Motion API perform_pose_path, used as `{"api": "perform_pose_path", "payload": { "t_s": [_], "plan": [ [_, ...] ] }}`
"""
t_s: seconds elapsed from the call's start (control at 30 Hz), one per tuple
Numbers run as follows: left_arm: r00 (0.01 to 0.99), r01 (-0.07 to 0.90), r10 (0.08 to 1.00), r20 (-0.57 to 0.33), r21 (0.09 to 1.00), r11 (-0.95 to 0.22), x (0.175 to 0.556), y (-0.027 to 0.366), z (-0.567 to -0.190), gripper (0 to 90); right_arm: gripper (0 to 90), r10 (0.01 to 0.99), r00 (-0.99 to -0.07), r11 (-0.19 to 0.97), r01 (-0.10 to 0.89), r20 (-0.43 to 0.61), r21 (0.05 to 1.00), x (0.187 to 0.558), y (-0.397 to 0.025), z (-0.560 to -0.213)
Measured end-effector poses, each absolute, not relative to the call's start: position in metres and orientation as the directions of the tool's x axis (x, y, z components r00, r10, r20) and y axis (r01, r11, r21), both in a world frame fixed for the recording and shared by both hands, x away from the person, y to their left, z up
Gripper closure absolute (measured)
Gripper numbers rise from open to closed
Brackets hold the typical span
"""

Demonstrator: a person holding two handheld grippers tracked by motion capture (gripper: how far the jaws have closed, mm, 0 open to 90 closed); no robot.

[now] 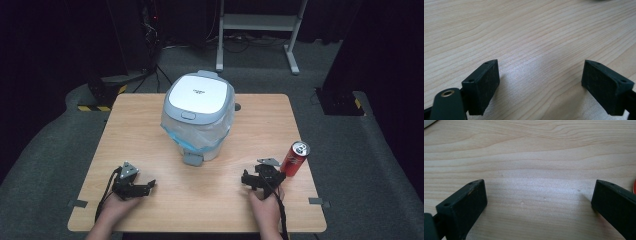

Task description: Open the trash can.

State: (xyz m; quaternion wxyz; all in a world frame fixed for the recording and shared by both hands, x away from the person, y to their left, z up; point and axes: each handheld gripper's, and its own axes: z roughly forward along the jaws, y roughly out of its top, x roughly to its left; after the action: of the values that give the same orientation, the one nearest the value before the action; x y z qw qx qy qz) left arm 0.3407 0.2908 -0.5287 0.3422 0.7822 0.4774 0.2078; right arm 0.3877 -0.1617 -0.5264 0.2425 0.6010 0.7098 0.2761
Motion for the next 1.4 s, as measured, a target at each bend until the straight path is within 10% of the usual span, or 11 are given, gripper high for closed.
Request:
{"api": "perform_pose_path", "payload": {
  "t_s": [1.4],
  "plan": [
    [0.432, 0.599, 0.901, -0.033, 0.757, -0.26, 0.347, 0.282, -0.498, 14.0, 0.0, 0.942, -0.337, 0.256, 0.684, -0.015, 0.683, 0.378, -0.169, -0.526]
  ]
}}
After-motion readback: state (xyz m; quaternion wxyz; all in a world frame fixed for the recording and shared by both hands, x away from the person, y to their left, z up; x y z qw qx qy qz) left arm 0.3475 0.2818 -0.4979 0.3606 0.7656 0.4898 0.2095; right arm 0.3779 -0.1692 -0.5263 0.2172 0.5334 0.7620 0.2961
